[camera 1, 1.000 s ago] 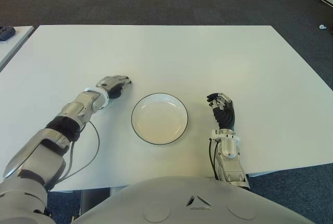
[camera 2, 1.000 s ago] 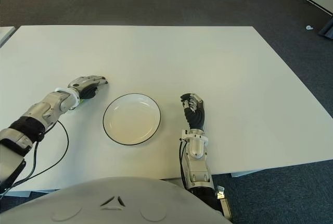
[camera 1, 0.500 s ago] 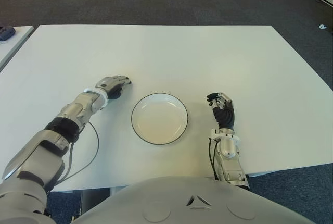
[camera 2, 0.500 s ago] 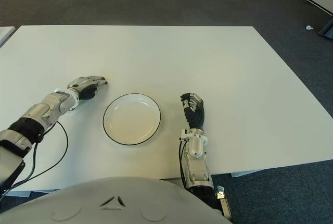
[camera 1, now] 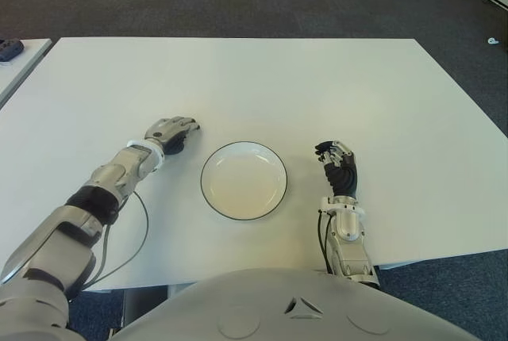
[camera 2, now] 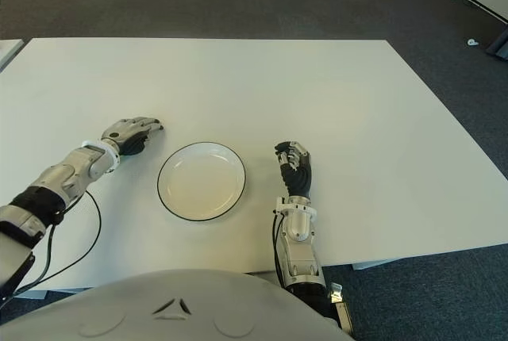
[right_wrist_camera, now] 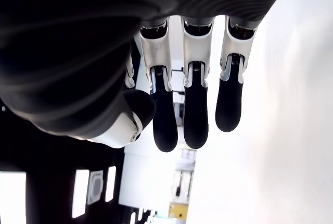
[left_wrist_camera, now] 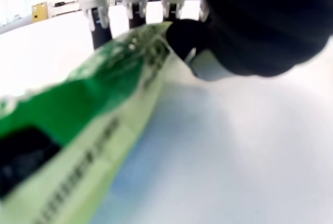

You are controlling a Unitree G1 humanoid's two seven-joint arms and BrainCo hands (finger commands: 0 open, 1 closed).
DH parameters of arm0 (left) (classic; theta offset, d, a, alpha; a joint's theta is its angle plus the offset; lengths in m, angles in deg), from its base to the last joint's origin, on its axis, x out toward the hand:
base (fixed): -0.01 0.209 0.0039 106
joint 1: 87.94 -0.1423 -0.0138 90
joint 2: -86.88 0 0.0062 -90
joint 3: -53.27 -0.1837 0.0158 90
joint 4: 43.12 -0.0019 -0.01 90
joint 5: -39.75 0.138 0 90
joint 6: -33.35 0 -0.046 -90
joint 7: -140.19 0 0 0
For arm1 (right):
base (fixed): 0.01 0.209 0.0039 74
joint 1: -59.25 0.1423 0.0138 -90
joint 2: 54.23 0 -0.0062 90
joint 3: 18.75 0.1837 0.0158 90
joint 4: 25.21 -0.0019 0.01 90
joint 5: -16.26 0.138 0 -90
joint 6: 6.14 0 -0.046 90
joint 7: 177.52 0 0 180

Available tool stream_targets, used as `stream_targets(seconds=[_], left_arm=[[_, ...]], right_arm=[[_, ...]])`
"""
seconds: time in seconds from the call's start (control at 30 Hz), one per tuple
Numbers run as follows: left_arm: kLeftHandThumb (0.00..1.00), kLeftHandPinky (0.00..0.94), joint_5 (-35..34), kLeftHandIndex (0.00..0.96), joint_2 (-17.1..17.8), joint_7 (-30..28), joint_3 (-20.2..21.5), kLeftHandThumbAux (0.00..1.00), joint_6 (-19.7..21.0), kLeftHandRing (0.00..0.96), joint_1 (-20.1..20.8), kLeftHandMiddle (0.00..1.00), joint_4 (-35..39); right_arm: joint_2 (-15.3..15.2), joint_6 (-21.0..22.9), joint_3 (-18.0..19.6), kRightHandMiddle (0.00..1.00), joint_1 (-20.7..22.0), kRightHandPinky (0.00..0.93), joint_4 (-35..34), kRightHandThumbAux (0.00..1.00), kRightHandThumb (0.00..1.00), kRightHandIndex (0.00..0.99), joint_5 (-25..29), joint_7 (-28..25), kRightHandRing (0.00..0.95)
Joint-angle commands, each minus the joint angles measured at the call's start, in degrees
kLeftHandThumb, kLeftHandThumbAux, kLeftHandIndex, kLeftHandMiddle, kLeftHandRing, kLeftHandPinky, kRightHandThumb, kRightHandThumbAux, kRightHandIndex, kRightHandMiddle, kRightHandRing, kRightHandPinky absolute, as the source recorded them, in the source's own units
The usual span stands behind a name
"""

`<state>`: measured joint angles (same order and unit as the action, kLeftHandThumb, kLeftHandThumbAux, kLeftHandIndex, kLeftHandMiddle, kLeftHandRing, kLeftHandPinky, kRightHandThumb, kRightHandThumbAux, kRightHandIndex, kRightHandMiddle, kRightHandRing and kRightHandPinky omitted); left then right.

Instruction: Put the toothpaste on the table into the plate.

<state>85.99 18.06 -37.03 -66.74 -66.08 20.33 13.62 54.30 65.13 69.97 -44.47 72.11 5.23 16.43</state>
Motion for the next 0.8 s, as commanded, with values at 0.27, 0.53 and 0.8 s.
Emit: stream_targets(seconds=[0.27,0.53,0.8], left_arm=[[0.850,0.856,0.8,0.397,2.1,-2.7,3.4,0.670,2.5,0.854,-2.0,0.547,8.6],[0.850,0.859,2.3,0.396,3.8,-6.0,5.7,0.670,6.0,0.851,-4.5,0.547,17.9],[0.849,0.849,3.0,0.395,5.3,-5.6,8.1,0.670,6.4,0.846,-6.9,0.547,23.7]], right_arm=[[0.3,-0.1,0.0,0.459,0.7,0.435,1.3,0.731,0.703,0.427,0.1,0.1,0.439],[0.4,-0.9,-0.2,0.462,0.9,0.445,1.8,0.731,0.703,0.427,-0.1,0.4,0.441],[0.5,-1.9,-0.3,0.470,1.1,0.462,2.3,0.731,0.703,0.427,-0.1,0.5,0.454]])
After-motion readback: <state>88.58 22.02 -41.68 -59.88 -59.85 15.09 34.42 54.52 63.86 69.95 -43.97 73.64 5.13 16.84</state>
